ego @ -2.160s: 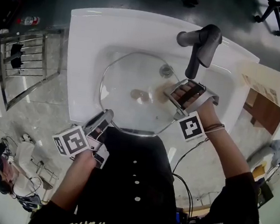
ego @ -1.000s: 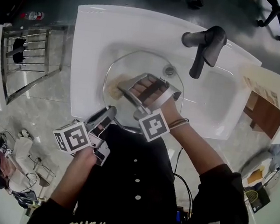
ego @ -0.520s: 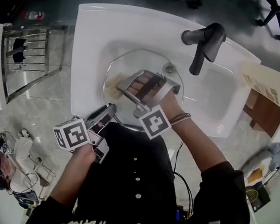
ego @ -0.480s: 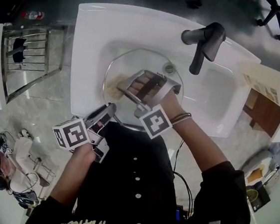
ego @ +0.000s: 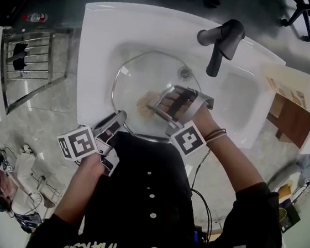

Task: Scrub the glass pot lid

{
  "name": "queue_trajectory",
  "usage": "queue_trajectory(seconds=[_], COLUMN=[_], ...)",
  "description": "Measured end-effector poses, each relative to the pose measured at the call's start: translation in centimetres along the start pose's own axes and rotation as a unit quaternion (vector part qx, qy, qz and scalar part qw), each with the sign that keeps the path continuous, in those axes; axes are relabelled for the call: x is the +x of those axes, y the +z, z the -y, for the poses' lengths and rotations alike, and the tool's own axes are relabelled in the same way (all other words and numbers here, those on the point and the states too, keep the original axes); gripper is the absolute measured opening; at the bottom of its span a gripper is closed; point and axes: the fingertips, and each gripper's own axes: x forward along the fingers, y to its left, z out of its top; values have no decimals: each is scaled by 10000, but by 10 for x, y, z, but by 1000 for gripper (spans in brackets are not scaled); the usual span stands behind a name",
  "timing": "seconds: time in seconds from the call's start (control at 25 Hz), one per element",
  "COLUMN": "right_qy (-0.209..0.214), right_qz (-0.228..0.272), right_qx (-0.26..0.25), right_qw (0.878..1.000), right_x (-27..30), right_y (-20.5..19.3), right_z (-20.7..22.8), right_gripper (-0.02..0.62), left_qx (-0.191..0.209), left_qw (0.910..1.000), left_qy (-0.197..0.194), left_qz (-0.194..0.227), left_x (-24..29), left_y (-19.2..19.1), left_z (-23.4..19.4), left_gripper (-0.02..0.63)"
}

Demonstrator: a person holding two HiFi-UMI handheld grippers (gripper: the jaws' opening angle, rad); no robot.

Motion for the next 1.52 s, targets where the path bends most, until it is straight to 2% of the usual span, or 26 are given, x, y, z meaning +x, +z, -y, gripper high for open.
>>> queue_trajectory(seconds=[0.56, 0.88, 1.0, 1.12, 1.24, 1.36, 1.52], right_qy=[816, 1734, 1890, 1487, 694, 29, -323], right_qz=[-256, -405, -390, -276, 2, 252, 494], right_qx=[37, -338, -458, -385, -248, -162, -31], right_qw=[9963, 9834, 9801, 9877, 9973, 9995, 9982], right_x=[-54, -80, -80, -71, -52, -34, -19], right_y=[-19, -28, -30, -22, 2, 24, 45], right_z=[-62, -86, -84, -64, -30, 2, 20], right_gripper=[134, 132, 134, 135, 137, 137, 137], left_qx=[9, -47, -17, 31, -69, 25, -87], left_qw=[10000, 9998, 9999, 10000, 9998, 10000, 9998], left_qy=[-43, -144, -119, -73, -174, -48, -186], left_qz=[59, 105, 73, 52, 83, 47, 58], left_x=[-1, -2, -1, -3, -2, -3, 0], left_y=[0, 1, 1, 2, 1, 2, 2], left_z=[2, 6, 6, 4, 6, 3, 6], left_gripper=[118, 117, 117, 117, 117, 115, 115])
